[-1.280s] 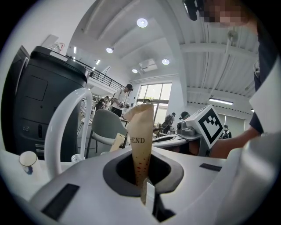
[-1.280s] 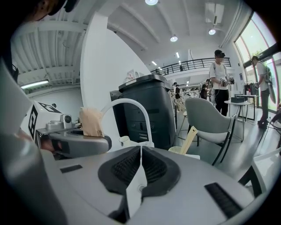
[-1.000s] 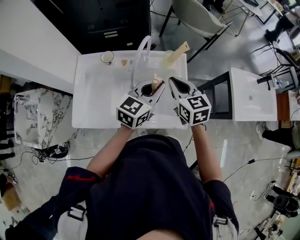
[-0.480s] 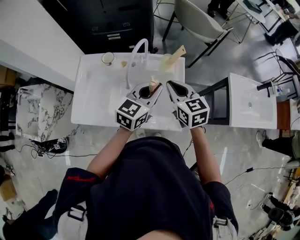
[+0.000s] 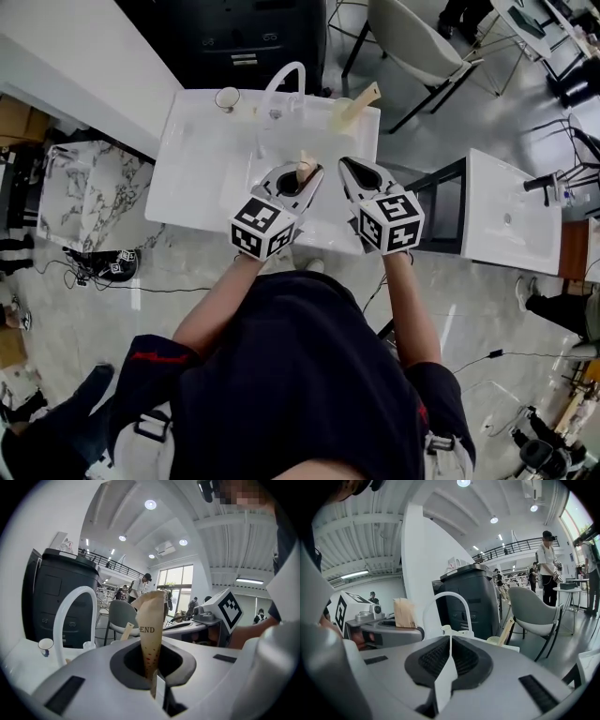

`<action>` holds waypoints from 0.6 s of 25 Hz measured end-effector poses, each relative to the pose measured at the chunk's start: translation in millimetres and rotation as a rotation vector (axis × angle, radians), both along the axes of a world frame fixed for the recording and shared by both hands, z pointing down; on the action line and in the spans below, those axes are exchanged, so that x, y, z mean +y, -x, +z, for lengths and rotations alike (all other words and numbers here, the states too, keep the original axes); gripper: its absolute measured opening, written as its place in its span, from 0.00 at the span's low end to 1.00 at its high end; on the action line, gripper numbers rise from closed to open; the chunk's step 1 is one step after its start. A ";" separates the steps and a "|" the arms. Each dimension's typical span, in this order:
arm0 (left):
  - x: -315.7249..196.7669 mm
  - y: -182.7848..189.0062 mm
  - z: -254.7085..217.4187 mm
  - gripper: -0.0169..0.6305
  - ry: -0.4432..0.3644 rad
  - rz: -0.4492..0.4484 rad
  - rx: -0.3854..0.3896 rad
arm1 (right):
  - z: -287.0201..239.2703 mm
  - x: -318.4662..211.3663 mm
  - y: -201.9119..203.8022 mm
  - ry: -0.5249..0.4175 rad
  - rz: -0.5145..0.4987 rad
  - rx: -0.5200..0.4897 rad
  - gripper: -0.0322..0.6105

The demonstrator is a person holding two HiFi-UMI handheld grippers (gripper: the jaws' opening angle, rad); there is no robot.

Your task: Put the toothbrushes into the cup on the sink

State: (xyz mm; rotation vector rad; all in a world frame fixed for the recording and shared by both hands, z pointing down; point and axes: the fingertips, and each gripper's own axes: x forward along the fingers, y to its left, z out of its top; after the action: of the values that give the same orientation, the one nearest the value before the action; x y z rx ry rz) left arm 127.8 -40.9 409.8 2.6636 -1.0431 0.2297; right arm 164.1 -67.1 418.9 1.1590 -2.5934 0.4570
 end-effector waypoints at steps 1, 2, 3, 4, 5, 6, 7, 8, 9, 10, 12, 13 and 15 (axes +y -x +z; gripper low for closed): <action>2.7 1.1 0.5 0.05 0.001 -0.007 -0.002 | 0.7 1.7 1.2 0.001 -0.007 -0.004 0.11; 5.3 2.8 0.6 0.05 0.001 -0.015 -0.003 | 0.7 3.4 2.7 -0.001 -0.012 -0.007 0.11; 7.8 4.8 0.4 0.05 0.000 -0.024 -0.005 | 0.2 5.1 3.9 -0.005 -0.017 -0.010 0.11; 10.1 7.2 0.4 0.05 -0.002 -0.034 -0.006 | -0.6 6.7 4.9 -0.010 -0.020 -0.013 0.11; 12.4 9.7 0.7 0.05 -0.004 -0.045 -0.007 | -1.1 8.4 5.5 -0.013 -0.023 -0.015 0.11; 14.8 12.2 1.3 0.05 -0.004 -0.057 -0.008 | -1.3 10.2 6.0 -0.016 -0.025 -0.018 0.11; 17.3 14.6 2.0 0.05 -0.005 -0.069 -0.008 | -1.2 12.2 6.4 -0.017 -0.027 -0.020 0.11; 19.8 16.8 2.7 0.05 -0.006 -0.079 -0.009 | -1.0 14.2 6.8 -0.017 -0.029 -0.020 0.11; 22.2 18.7 3.3 0.05 -0.007 -0.088 -0.010 | -0.7 16.2 7.4 -0.018 -0.033 -0.019 0.11; 24.5 20.4 3.6 0.05 -0.009 -0.096 -0.011 | -0.4 18.3 8.0 -0.018 -0.038 -0.019 0.11; 29.6 22.6 3.7 0.05 -0.012 -0.109 -0.014 | 0.6 22.9 8.7 -0.016 -0.049 -0.020 0.11; 32.4 23.6 3.8 0.05 -0.013 -0.117 -0.016 | 1.3 25.5 9.0 -0.015 -0.055 -0.021 0.11; 36.9 27.1 3.9 0.05 -0.015 -0.137 -0.021 | 2.6 30.0 10.5 -0.012 -0.069 -0.020 0.11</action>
State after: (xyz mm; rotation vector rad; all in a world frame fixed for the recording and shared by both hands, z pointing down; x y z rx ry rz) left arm 100.7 -4.0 413.7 2.5950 -1.2326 0.2226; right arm 153.6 -37.1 421.4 1.0700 -2.6469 0.4408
